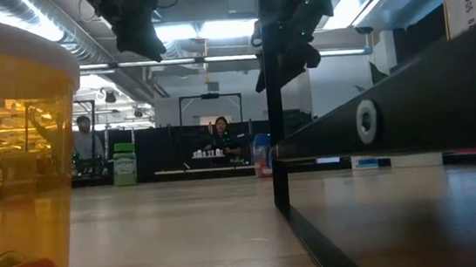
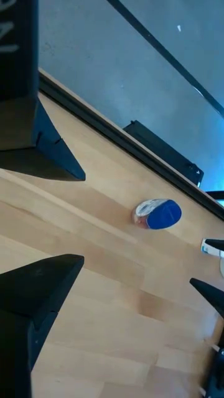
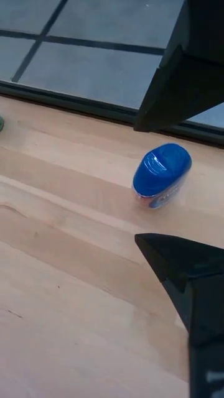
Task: Pick and place medicine bottles onto shelf by color
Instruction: Put the blue pill bottle onto the shelf
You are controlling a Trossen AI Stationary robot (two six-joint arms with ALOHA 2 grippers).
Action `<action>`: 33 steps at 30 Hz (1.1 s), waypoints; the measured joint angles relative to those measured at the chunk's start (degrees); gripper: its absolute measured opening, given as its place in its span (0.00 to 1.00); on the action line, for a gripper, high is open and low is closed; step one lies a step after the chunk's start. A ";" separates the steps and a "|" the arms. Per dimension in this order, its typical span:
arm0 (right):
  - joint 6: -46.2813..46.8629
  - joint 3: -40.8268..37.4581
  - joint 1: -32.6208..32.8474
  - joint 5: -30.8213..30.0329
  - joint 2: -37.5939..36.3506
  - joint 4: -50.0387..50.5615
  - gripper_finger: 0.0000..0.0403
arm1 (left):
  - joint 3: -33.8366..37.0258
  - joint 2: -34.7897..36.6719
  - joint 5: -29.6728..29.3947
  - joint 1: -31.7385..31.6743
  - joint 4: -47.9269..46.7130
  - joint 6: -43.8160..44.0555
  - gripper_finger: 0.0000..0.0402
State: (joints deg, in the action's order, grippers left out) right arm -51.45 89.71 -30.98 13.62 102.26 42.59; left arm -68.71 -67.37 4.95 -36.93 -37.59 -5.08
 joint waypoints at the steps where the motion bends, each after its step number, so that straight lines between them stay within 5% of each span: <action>1: -1.06 0.00 0.00 0.03 0.00 -0.04 0.70 | 0.00 0.00 0.00 0.00 0.01 0.00 0.49; 33: -6.93 0.02 0.23 1.98 0.81 -2.35 0.70 | 0.02 -0.02 0.00 0.00 -0.01 -0.02 0.49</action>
State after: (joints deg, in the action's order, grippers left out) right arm -58.38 89.73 -30.76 15.60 103.07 40.24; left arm -68.69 -67.40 4.95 -36.93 -37.60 -5.10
